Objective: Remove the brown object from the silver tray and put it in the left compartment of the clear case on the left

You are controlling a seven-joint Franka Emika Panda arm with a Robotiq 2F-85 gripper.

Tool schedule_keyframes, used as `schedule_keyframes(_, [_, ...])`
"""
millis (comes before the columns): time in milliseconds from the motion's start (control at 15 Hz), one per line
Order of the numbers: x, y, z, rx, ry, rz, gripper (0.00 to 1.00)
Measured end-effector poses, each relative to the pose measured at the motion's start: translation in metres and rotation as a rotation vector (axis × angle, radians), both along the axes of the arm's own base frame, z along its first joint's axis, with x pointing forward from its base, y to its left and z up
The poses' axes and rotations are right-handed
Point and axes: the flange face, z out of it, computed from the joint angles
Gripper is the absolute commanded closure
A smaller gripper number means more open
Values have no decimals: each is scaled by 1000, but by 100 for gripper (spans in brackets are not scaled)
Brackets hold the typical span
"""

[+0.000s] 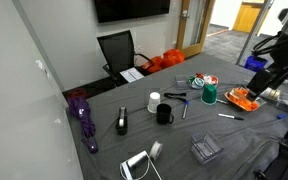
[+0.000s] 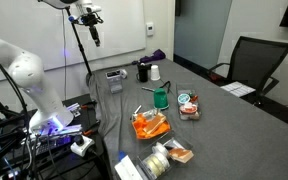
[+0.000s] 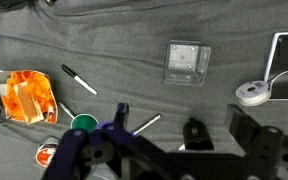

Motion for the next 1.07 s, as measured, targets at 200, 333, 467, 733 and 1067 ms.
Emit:
schedule_keyframes(200, [0,0,0,0,0,0,0])
schedule_keyframes(333, [0,0,0,0,0,0,0])
schedule_keyframes(467, [0,0,0,0,0,0,0])
schedule_keyframes(733, [1,-3,0,-13,-1,8,0])
schedule_keyframes(1067, [17,-50,0,-71,37,101,0])
